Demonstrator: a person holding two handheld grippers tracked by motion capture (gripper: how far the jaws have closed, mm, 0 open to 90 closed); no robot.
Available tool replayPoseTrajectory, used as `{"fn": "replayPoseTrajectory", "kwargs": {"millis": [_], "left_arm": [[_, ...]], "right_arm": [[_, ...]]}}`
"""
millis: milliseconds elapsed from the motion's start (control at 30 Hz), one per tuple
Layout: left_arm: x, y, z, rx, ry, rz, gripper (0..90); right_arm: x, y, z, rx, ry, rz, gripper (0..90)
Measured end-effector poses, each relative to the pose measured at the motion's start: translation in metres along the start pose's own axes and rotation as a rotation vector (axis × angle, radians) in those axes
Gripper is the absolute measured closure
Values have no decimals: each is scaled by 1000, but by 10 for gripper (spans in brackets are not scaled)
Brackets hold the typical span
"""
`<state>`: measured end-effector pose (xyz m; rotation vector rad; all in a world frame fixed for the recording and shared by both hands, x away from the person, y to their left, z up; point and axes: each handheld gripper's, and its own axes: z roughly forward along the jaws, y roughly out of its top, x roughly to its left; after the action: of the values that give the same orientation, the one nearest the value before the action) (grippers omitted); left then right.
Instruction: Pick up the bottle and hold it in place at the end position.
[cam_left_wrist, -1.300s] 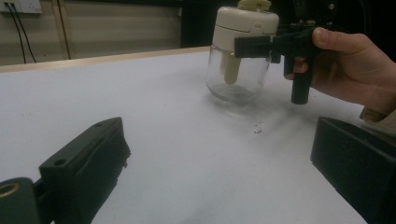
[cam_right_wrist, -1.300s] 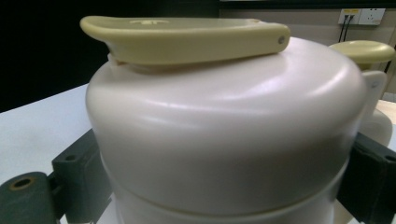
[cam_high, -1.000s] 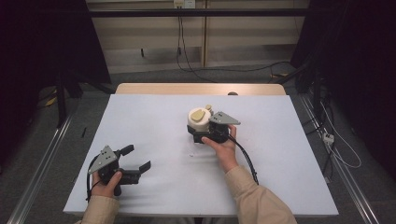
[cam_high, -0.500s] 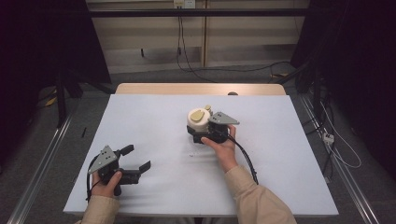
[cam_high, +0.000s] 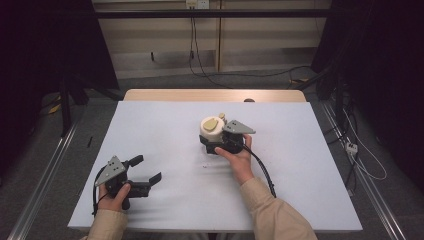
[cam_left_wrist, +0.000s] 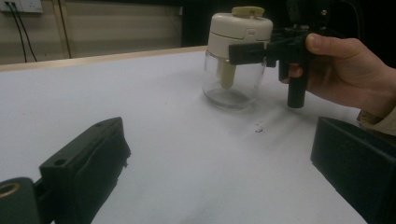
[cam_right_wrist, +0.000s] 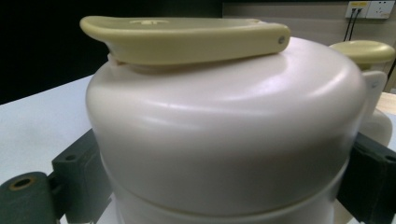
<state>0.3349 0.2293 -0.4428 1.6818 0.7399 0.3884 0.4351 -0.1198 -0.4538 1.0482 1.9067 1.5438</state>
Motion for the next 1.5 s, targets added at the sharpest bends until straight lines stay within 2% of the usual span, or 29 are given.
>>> {"fn": "replayPoseTrajectory", "kwargs": {"millis": [367, 1300, 1500], "left_arm": [[0, 0, 1, 2, -6, -1, 31], [0, -1, 2, 5, -4, 2, 31], [0, -1, 2, 0, -3, -7, 31]], "right_arm": [[1, 0, 1, -3, -1, -12, 71], [-1, -2, 6, -3, -5, -7, 71], [-1, -3, 6, 0, -7, -9, 71]]}}
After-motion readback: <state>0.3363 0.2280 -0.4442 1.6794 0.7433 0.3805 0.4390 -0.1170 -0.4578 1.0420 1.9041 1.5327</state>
